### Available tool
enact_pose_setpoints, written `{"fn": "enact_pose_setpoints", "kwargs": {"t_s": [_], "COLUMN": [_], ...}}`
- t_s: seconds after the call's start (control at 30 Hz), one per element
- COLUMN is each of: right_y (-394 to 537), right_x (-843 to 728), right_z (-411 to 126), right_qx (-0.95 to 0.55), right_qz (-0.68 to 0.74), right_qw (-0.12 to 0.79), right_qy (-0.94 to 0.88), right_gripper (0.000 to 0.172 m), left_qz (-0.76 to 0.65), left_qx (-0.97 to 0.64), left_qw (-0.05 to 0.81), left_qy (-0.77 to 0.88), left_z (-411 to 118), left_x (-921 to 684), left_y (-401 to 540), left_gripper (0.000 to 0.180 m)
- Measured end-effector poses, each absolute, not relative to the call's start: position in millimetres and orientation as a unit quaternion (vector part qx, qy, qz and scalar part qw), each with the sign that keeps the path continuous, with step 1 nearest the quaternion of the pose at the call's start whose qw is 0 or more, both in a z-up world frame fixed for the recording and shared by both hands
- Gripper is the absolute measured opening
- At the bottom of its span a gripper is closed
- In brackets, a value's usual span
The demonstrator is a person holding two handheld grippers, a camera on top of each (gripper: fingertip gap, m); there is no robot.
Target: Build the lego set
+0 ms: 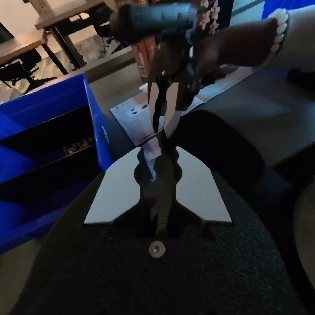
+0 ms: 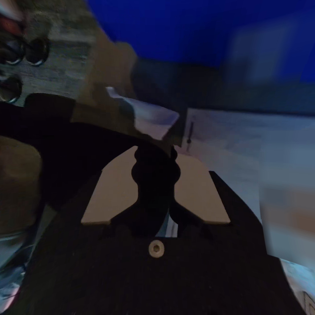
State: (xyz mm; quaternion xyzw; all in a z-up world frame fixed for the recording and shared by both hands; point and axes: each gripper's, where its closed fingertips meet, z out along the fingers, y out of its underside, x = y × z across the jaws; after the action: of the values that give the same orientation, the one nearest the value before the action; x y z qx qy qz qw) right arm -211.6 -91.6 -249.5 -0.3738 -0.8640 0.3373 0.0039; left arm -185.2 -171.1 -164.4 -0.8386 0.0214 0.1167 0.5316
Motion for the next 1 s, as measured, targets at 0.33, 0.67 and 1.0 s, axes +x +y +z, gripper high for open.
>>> {"fn": "enact_pose_setpoints", "kwargs": {"t_s": [0.33, 0.67, 1.0], "right_y": [-99.6, 78.7, 102.8], "right_x": [-232.8, -323.4, -485.2], "right_z": [-248.2, -74.1, -172.1], "right_qx": [-0.400, -0.486, -0.596], "right_qz": [0.390, 0.228, 0.359], "right_qw": [-0.022, 0.369, 0.239], "right_qy": [-0.829, -0.759, -0.677], "right_gripper": [0.000, 0.000, 0.000], "left_qz": [0.134, 0.155, 0.172], "left_qx": [-0.836, -0.822, -0.814], "left_qw": [0.528, 0.548, 0.553], "left_qy": [0.056, 0.005, -0.051], "left_z": [-166.4, -149.9, -153.2], "left_x": [-186.2, -229.2, -252.8], "left_y": [-171.2, -175.3, -190.7], "left_gripper": [0.033, 0.031, 0.032]}}
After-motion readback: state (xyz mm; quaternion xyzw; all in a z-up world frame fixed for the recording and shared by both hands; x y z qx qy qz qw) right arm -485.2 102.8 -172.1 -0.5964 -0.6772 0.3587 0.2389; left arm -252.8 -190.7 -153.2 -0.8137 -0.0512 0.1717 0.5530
